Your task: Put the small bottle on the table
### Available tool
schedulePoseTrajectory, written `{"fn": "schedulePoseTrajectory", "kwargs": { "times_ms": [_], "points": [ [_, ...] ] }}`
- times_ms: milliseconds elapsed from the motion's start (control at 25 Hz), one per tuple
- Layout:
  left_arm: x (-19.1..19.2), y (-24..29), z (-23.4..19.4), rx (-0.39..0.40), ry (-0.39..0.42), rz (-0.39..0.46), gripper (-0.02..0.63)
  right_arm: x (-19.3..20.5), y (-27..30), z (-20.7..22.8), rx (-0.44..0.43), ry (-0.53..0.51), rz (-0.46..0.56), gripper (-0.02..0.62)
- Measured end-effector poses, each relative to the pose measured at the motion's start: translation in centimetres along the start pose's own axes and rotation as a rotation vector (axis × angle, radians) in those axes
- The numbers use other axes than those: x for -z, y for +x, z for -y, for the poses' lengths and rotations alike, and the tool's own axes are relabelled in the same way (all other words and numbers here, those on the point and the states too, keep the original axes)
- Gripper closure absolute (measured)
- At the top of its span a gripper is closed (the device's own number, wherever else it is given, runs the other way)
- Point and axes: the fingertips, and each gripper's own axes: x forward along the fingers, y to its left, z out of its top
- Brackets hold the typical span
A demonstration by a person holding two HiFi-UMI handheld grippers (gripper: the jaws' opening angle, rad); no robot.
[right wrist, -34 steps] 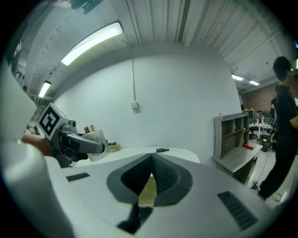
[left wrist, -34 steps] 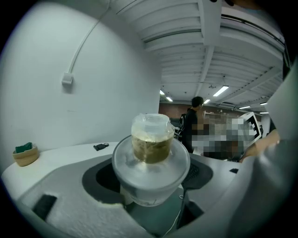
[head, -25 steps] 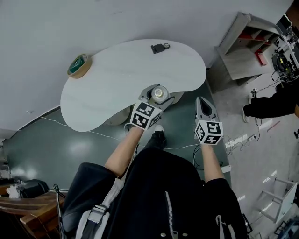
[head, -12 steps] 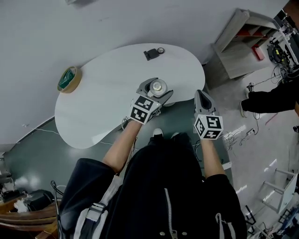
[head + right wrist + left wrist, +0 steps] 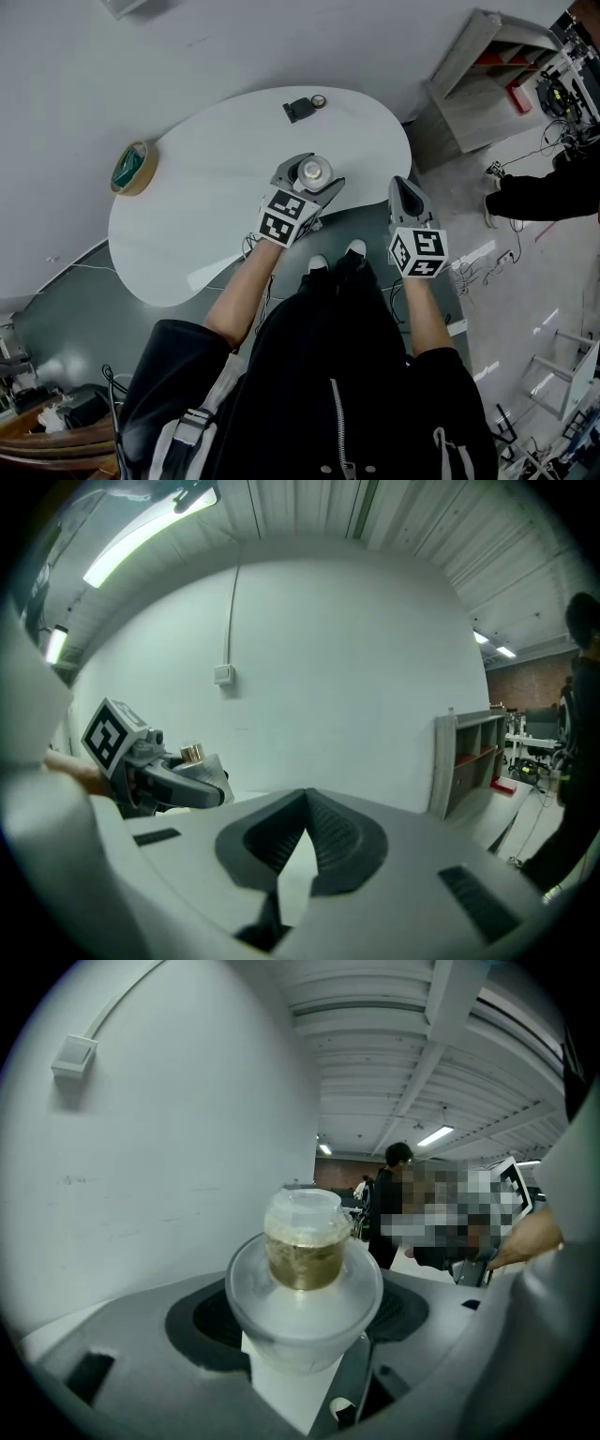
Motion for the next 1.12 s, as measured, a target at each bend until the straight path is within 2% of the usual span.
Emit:
{"fn": "schedulePoseTrajectory", "kwargs": {
  "times_ms": [280,680,960,1120],
  "points": [
    [2.2,2.4,0.4,0.021,-0.021,-0.059,0.261,2.1,0.6,1.1,-0.006,0.016,-0.055,0.592],
    [8.4,6.4,1.8,0.042,-0.044,-0.149,0.262,7.6,1.2,3.5,-0.001,0.075,-0.141,0.592],
    [10.7,11.6,1.1,0.024,0.014,-0.148,0.262,11.0,1.8,5.8,0.013,0.114,-0.181,0.592],
    [11.8,15.3,0.8,0.021,0.036,-0.158,0.262,11.7,2.2,6.9,0.016,0.130,-0.197,0.592]
  ]
}}
